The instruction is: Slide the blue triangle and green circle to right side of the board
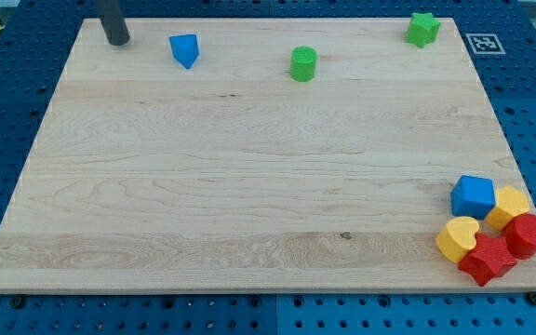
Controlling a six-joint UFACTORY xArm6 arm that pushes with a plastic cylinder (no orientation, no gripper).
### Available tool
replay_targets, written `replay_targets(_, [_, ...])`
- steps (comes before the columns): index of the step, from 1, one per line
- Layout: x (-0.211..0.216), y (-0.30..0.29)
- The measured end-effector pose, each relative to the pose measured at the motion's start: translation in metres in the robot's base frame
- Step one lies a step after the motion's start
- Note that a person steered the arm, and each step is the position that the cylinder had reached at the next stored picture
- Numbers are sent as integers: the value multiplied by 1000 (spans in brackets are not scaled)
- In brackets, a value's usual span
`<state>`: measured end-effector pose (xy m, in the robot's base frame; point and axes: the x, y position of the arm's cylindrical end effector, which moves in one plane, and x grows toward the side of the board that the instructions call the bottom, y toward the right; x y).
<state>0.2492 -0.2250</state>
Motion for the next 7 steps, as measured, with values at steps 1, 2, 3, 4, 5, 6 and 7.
replay_targets(1, [6, 38])
replay_targets(2, [11, 82])
replay_targets(3, [40, 109])
replay_targets(4, [46, 144])
replay_targets(5, [52, 190])
replay_targets(6, [69, 229])
replay_targets(7, [71, 269])
